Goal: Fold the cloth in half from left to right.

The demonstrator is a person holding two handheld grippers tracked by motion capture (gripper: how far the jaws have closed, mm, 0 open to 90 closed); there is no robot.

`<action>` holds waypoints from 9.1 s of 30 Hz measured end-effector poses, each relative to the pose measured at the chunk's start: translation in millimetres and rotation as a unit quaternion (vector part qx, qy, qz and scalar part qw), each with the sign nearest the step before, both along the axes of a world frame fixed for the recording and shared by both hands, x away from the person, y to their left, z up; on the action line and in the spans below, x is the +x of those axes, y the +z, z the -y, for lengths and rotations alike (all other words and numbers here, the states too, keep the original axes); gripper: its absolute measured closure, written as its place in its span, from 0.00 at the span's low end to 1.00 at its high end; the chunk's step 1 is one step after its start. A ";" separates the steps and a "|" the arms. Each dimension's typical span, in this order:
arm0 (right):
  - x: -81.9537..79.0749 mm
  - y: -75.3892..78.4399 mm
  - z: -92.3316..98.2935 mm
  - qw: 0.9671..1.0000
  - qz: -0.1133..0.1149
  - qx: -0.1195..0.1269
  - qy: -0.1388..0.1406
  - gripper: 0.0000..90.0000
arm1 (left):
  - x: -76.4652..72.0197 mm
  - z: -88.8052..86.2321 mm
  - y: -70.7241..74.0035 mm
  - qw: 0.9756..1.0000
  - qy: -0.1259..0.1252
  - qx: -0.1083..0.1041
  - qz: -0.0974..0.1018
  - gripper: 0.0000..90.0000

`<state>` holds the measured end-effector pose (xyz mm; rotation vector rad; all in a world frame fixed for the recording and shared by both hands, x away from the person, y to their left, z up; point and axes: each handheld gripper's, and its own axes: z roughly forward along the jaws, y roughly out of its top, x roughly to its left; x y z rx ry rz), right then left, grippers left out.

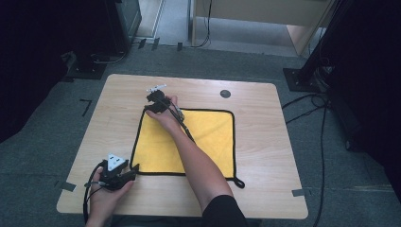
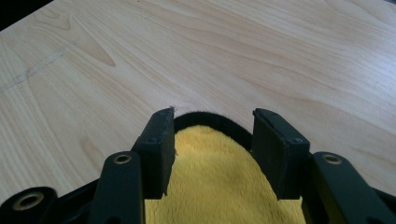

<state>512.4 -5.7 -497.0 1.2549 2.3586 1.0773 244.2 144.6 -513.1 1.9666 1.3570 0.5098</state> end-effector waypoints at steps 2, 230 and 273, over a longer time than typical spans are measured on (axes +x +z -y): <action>4.6 -0.4 -2.5 1.000 0.000 -0.008 -0.001 0.53 | -0.7 0.0 0.4 1.000 0.000 -0.004 -0.002 0.60; -48.1 -8.4 258.9 0.979 -0.013 0.009 -0.202 1.00 | 7.8 88.8 -2.9 0.976 -0.217 -0.015 0.002 0.60; -41.2 -17.9 275.2 0.988 -0.031 0.070 -0.133 0.68 | 216.0 121.5 21.7 0.996 -0.070 -0.048 0.016 0.53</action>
